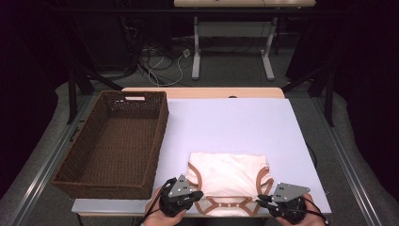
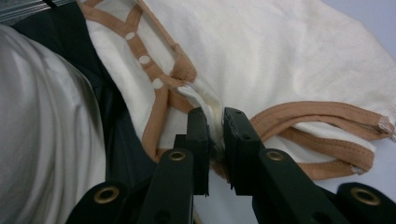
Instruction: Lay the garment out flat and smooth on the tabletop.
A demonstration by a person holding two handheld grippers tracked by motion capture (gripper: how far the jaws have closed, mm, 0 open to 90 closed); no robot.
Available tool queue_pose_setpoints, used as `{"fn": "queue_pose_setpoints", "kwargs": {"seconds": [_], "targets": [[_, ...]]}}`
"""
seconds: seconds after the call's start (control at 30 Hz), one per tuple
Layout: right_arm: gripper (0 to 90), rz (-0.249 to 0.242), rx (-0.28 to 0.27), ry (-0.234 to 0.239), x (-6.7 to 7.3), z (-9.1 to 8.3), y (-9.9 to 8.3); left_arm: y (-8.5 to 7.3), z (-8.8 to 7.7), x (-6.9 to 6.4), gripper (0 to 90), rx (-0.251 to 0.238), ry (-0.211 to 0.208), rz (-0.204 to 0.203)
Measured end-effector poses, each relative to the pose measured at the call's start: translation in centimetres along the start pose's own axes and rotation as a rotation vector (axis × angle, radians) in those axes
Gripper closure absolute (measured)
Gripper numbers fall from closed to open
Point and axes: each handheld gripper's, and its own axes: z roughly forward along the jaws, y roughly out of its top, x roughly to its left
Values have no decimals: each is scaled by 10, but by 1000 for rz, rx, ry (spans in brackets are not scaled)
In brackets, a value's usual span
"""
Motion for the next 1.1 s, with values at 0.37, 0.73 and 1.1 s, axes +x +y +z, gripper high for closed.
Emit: {"fn": "queue_pose_setpoints", "kwargs": {"seconds": [0.37,0.73,1.1], "targets": [[805,26,30,54,5,3,-7,-10,6,-5,880,46,-12,-1],[807,41,-19,27,-5,-1,-1,5,1,6,883,1,20,-16],[809,95,-108,-32,-70,-1,53,76,-3,59,885,-73,129,-47]]}}
